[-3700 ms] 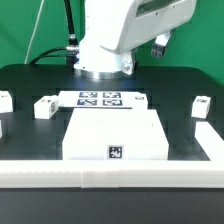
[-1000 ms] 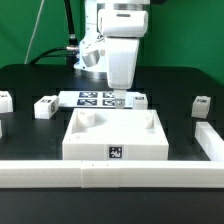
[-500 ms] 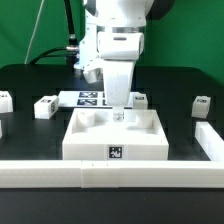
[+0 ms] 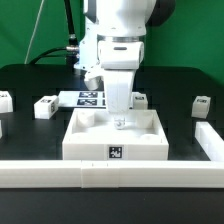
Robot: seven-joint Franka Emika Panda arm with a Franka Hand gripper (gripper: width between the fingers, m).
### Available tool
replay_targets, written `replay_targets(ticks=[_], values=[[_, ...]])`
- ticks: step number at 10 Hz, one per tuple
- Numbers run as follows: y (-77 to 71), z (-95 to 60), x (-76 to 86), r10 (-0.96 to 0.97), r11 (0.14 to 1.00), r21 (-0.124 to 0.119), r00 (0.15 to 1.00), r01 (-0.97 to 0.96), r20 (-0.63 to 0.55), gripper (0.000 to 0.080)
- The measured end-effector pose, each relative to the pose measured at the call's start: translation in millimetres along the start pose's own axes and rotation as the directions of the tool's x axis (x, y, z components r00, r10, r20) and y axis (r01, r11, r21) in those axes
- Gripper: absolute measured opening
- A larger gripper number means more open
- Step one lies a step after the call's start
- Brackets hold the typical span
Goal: Assemble one leg
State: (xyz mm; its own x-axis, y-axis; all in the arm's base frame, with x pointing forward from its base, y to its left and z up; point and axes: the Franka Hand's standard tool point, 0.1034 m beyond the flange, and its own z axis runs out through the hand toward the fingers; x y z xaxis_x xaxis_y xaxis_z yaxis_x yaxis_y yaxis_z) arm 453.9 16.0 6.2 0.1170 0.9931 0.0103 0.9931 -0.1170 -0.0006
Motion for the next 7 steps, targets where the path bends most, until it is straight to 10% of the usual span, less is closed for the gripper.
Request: replay_targets(ticks=[2, 4, 7], values=[[-0.1, 0.1, -0.1, 0.0, 1.0, 0.0, 1.0, 0.0, 0.0, 0.0407], [-0.3, 0.3, -0.2, 0.0, 1.0, 0.001, 1.0, 0.0, 0.0, 0.0093], [-0.2, 0.3, -0.5, 0.0, 1.0, 0.001, 1.0, 0.0, 0.0, 0.0057]])
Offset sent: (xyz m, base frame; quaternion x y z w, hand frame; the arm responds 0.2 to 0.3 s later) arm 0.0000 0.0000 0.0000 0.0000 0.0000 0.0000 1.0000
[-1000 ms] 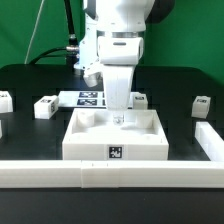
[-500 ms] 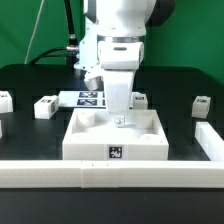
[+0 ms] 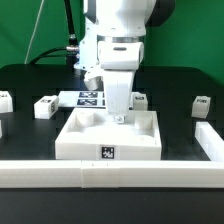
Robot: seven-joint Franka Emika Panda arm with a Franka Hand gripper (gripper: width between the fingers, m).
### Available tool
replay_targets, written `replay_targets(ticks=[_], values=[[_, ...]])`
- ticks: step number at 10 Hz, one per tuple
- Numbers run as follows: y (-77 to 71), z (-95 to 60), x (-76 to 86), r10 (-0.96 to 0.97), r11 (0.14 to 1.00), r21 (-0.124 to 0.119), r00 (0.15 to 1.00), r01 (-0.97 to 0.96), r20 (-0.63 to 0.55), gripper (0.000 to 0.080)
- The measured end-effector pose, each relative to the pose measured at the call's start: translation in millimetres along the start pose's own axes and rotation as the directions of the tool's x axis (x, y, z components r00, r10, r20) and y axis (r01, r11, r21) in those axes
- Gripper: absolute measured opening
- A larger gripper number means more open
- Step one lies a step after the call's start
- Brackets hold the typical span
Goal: Assemble one leg
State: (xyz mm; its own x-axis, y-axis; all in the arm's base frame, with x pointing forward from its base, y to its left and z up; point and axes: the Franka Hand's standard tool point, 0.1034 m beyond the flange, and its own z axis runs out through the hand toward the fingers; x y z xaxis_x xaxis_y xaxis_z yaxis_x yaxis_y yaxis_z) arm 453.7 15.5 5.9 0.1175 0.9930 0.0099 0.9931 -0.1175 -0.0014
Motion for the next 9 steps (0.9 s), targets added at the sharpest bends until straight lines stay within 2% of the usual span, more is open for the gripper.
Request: replay_targets(ticks=[5, 6, 7, 9], values=[[0.0, 0.0, 0.3, -0.001, 1.0, 0.0, 1.0, 0.001, 0.0, 0.0057], [2.0, -0.1, 7.4, -0.019, 1.0, 0.001, 1.0, 0.019, -0.001, 0.0057], [5.1, 0.0, 21.3, -0.041, 0.999, 0.004, 0.999, 0.041, -0.003, 0.0057], [13.3, 0.2, 43.5, -0.072, 0.997, -0.006, 0.997, 0.072, -0.01, 0.0057]])
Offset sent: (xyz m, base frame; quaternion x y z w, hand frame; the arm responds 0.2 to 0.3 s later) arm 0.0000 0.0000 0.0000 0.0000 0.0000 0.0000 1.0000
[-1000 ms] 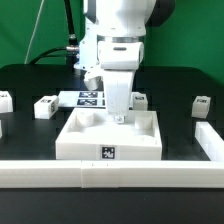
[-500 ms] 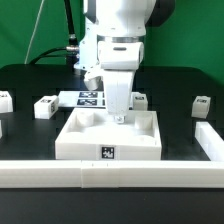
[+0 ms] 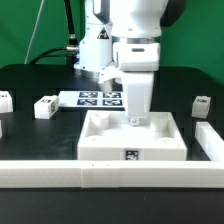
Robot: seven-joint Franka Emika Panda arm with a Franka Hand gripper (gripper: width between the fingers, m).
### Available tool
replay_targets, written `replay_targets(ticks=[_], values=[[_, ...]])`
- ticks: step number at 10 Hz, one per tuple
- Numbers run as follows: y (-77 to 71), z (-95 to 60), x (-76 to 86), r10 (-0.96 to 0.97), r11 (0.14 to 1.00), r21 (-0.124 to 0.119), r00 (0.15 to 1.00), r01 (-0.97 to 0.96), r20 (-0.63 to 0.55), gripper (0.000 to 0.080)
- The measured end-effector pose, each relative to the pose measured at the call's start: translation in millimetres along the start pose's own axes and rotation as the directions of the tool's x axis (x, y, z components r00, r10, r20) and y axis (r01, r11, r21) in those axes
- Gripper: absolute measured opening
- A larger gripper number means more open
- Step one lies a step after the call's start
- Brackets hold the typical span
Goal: Assemble one leg
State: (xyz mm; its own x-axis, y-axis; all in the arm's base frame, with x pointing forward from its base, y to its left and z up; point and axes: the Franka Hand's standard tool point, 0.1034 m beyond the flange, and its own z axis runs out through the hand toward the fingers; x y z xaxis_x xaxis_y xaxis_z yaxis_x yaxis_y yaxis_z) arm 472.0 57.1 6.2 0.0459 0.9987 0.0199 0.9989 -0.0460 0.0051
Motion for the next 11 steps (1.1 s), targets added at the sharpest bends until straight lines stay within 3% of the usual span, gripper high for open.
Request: replay_targets(ticks=[2, 4, 7, 8, 9, 11], values=[[16.1, 0.2, 20.2, -0.028, 1.0, -0.005, 1.0, 0.028, -0.004, 0.0058], [25.5, 0.3, 24.4, -0.03, 1.0, -0.003, 1.0, 0.03, -0.003, 0.0058], [27.9, 0.2, 24.4, -0.029, 1.0, -0.004, 1.0, 0.029, -0.002, 0.0058], [27.8, 0.3, 24.2, -0.029, 1.0, -0.003, 1.0, 0.029, -0.002, 0.0142], [27.8, 0.3, 23.9, -0.028, 1.0, -0.003, 1.0, 0.028, -0.002, 0.0142], [27.8, 0.4, 23.7, -0.028, 1.0, -0.003, 1.0, 0.028, -0.002, 0.0412]])
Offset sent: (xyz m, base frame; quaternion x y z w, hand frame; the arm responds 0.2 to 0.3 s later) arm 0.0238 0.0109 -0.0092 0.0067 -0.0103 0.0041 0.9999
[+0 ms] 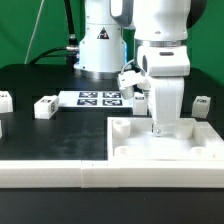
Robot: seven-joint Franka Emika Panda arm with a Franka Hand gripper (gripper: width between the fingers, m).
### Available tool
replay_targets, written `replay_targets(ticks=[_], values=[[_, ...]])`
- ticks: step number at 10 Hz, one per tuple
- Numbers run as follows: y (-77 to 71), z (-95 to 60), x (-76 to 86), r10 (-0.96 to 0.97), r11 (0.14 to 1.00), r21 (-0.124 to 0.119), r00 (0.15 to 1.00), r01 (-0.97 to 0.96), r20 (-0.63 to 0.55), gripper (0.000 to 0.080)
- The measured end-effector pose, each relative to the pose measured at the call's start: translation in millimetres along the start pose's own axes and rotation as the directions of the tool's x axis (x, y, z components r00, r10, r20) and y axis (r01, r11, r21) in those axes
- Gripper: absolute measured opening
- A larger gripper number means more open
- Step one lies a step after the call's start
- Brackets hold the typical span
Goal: Assemble one leg
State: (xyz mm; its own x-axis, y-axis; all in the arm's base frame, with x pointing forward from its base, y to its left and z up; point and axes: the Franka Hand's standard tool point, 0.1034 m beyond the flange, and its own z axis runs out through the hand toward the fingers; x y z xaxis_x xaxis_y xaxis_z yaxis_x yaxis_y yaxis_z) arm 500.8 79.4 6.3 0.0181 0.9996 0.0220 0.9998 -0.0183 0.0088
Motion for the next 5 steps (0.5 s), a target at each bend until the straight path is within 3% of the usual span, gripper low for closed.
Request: replay_targets(ticks=[1, 2, 3, 5], values=[[0.0, 0.1, -0.1, 0.0, 1.0, 0.0, 1.0, 0.0, 0.0, 0.0412], [0.0, 0.1, -0.2, 0.0, 1.0, 0.0, 1.0, 0.0, 0.0, 0.058], [-0.1, 0.1, -0.3, 0.001, 1.0, 0.0, 1.0, -0.001, 0.0, 0.0628], [-0.1, 0.2, -0.5, 0.001, 1.0, 0.0, 1.0, -0.001, 0.0, 0.0645]])
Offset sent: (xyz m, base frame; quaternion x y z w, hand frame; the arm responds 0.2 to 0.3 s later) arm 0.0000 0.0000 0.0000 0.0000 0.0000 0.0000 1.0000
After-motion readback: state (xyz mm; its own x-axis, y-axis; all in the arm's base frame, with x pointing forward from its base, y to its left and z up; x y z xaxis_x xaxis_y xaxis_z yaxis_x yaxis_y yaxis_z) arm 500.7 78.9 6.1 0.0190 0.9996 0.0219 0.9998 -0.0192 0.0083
